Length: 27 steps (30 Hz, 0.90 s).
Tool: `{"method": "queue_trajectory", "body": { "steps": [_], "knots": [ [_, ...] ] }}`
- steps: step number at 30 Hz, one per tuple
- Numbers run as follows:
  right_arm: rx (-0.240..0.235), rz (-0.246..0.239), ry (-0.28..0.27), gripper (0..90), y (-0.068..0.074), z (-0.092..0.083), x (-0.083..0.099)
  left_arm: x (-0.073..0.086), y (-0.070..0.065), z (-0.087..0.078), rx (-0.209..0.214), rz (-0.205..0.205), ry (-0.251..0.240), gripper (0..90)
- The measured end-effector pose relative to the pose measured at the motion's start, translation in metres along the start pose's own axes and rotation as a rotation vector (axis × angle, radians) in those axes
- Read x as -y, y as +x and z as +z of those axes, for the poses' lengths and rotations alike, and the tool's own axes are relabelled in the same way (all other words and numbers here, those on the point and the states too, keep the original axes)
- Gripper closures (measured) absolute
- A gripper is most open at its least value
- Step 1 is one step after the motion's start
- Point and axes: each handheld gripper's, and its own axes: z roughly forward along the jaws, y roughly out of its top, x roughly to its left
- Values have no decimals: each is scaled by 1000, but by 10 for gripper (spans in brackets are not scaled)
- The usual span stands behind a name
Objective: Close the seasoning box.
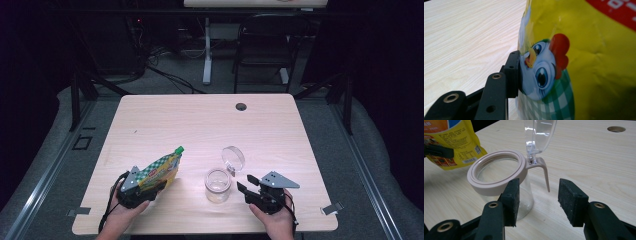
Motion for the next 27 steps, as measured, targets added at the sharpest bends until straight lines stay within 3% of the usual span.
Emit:
{"method": "queue_trajectory", "body": {
  "steps": [8,15,20,27],
  "knots": [
    [-30,9,15,460,-1,0,1,-3,-4,-3,-48,42,10,592],
    [-16,-30,9,448,2,-1,1,-5,-5,-6,-91,94,29,592],
    [-10,-80,4,493,5,-2,0,-7,-4,-9,-97,100,33,592],
    [-25,-58,0,501,3,-8,-3,-10,-5,-11,-106,127,75,592]
  ]
}}
